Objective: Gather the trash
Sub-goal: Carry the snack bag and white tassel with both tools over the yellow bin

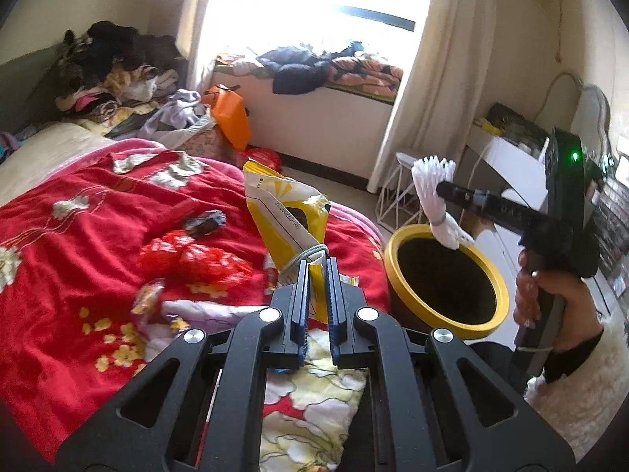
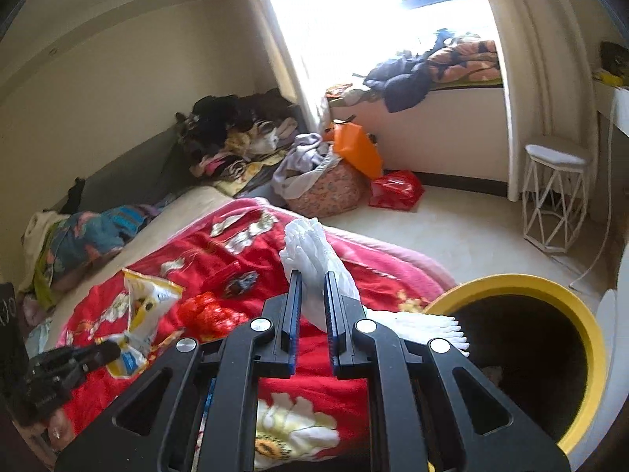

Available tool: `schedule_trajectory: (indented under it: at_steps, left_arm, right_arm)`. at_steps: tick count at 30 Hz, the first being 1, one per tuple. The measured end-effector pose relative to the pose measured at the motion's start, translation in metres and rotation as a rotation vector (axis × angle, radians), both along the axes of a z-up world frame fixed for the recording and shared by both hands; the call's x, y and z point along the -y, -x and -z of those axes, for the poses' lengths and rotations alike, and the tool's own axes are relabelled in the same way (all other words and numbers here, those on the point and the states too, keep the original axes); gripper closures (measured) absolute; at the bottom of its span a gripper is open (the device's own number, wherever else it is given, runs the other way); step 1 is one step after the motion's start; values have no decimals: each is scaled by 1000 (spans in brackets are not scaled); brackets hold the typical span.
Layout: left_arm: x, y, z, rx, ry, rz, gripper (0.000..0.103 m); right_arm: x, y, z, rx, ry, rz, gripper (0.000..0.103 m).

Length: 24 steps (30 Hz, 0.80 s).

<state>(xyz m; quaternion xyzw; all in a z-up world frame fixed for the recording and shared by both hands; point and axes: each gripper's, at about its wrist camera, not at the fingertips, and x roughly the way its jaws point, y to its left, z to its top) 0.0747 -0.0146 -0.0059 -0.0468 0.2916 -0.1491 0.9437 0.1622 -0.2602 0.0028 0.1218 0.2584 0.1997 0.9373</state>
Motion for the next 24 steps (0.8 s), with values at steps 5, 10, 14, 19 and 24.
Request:
schedule_trajectory:
  at_steps: [5, 10, 14, 19, 24]
  left_arm:
    - [28, -10, 3, -9, -21, 57, 98]
    - [55, -18, 9, -13, -30, 112, 98]
    - [78, -24, 15, -22, -46, 158, 98]
    - [101, -36, 24, -43, -43, 206, 98]
    - [126, -52, 39, -89, -19, 252, 98]
  right_arm:
    - [32, -6, 8, -36, -26, 69, 92]
    - [59, -9, 19, -82, -58, 140, 92]
    - [72, -10, 25, -90, -70, 173, 92]
    - [94, -11, 35, -113, -110, 222, 91]
    - [114, -15, 46, -140, -154, 260, 91]
